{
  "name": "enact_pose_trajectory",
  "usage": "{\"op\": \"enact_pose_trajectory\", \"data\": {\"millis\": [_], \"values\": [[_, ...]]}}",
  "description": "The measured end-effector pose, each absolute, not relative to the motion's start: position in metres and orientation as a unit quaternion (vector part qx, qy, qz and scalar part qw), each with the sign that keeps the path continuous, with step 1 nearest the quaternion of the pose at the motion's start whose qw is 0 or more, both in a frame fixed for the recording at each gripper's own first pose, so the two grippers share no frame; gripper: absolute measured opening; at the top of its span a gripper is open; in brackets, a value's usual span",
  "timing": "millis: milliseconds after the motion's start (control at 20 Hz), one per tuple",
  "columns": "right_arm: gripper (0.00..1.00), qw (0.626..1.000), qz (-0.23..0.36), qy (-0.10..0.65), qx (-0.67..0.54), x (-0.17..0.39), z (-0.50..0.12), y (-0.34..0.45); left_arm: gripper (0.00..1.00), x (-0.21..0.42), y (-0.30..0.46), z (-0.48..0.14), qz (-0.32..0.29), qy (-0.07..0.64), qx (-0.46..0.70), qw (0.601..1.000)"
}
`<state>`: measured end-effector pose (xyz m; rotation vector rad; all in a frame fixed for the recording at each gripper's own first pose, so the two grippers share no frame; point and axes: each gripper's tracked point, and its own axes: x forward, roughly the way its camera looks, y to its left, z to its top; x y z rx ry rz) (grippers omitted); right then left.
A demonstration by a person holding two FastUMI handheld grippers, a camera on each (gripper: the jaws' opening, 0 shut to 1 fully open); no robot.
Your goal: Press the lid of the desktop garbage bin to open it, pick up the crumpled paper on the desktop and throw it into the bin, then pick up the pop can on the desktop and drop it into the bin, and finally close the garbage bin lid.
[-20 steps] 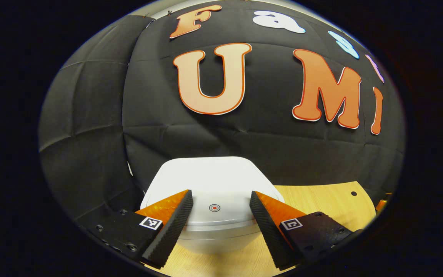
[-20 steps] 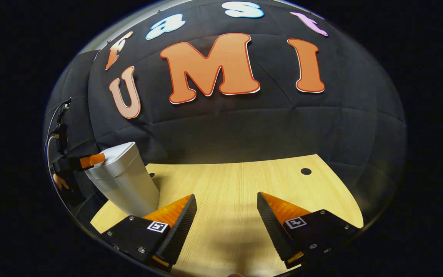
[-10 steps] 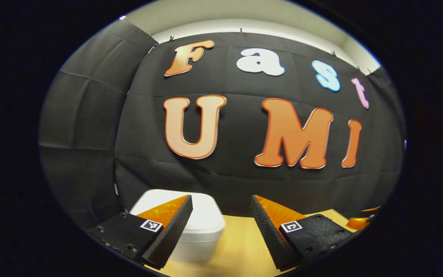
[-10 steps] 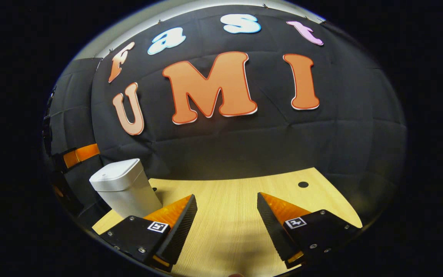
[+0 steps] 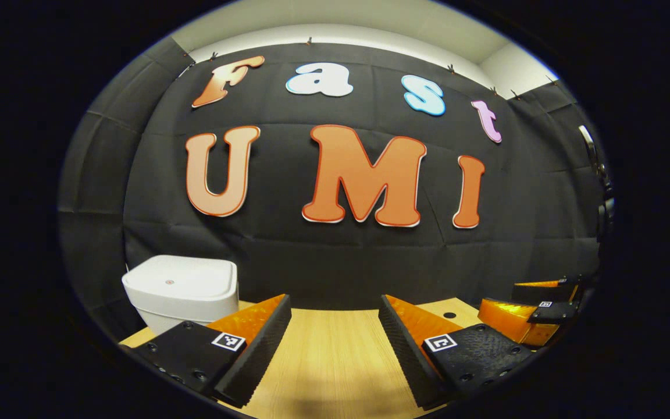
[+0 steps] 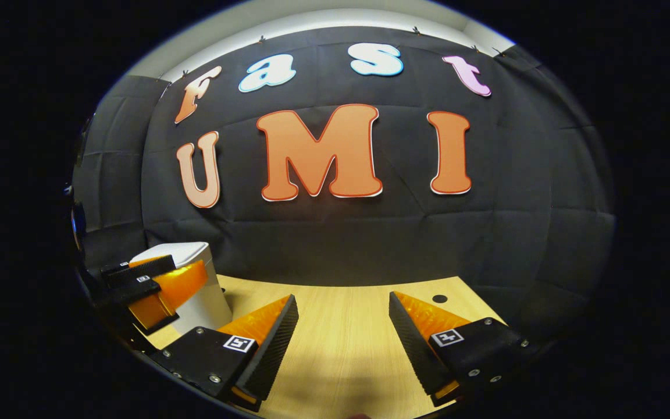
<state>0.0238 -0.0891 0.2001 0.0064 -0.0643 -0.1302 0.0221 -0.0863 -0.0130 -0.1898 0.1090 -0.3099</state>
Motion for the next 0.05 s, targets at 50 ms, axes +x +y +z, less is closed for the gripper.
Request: {"op": "enact_pose_trajectory", "data": {"millis": [50], "values": [[0.94,0.997,-0.069,-0.037,-0.005,0.0219,0.1991,-0.0903,0.96,0.0189,-0.091,-0.0211,-0.155,0.064,-0.089,0.982]]}}
